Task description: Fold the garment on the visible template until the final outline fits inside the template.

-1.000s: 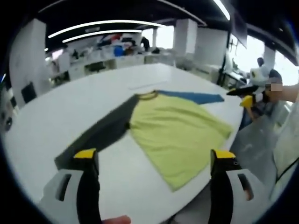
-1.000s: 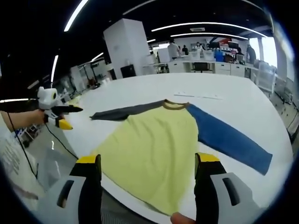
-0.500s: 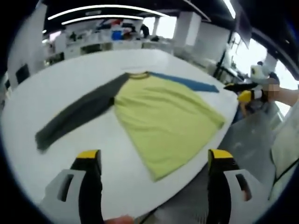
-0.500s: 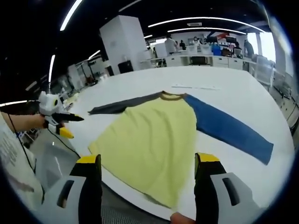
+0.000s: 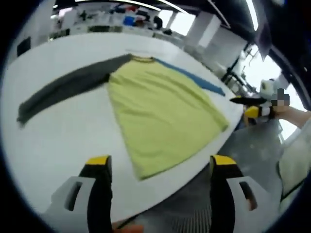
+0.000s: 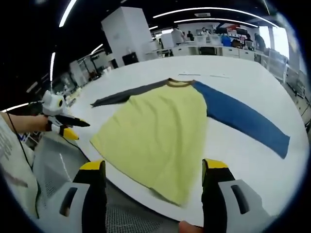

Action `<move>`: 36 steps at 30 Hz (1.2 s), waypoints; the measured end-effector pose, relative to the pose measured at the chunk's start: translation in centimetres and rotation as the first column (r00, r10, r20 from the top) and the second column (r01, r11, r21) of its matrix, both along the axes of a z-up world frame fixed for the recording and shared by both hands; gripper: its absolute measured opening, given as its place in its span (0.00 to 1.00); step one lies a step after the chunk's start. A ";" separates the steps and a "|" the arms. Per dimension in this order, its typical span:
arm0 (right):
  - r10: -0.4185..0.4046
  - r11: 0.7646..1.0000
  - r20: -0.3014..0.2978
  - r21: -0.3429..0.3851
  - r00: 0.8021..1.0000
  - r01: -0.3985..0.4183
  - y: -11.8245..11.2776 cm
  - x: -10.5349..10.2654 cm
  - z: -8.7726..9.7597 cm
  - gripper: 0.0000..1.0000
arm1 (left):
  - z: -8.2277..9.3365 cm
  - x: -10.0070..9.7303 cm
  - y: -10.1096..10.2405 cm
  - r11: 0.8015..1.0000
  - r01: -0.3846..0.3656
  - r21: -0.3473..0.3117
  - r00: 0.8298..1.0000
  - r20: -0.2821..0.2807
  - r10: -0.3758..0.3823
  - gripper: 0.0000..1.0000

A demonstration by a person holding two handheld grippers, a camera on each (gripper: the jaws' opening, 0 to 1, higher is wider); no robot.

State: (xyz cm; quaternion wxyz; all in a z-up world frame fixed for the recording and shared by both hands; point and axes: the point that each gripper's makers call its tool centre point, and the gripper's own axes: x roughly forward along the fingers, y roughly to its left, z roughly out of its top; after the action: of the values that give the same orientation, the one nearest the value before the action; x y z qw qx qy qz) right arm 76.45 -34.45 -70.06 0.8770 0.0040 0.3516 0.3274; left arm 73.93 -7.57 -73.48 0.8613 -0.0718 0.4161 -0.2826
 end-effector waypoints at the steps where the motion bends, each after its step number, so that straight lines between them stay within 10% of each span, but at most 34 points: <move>1: -0.003 1.000 -0.007 -0.003 1.000 0.003 -0.1 -0.1 -0.2 0.80 | -0.1 -0.1 -0.1 1.000 0.006 0.003 1.000 -0.003 -0.006 0.78; 17: -0.024 0.999 -0.101 -0.046 0.995 0.019 -1.4 -0.6 -3.6 0.78 | -1.5 -0.6 -0.3 0.997 -0.068 -0.045 0.994 -0.090 0.063 0.72; 32: -0.033 0.997 -0.138 -0.077 0.990 0.023 -2.5 -1.1 -5.4 0.69 | -3.4 -0.2 0.5 0.984 -0.175 -0.011 0.966 -0.193 0.170 0.29; 36: 0.043 0.977 -0.115 -0.202 0.992 -0.066 -3.2 -1.5 -6.4 0.54 | -4.0 0.1 1.5 0.978 -0.209 0.014 0.958 -0.199 0.208 0.15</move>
State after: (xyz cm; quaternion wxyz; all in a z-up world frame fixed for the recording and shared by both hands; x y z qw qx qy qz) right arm 74.99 -37.69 -76.44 0.8428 -0.0783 0.4313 0.3124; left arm 73.98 -6.10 -77.47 0.8399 -0.1464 0.4895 -0.1831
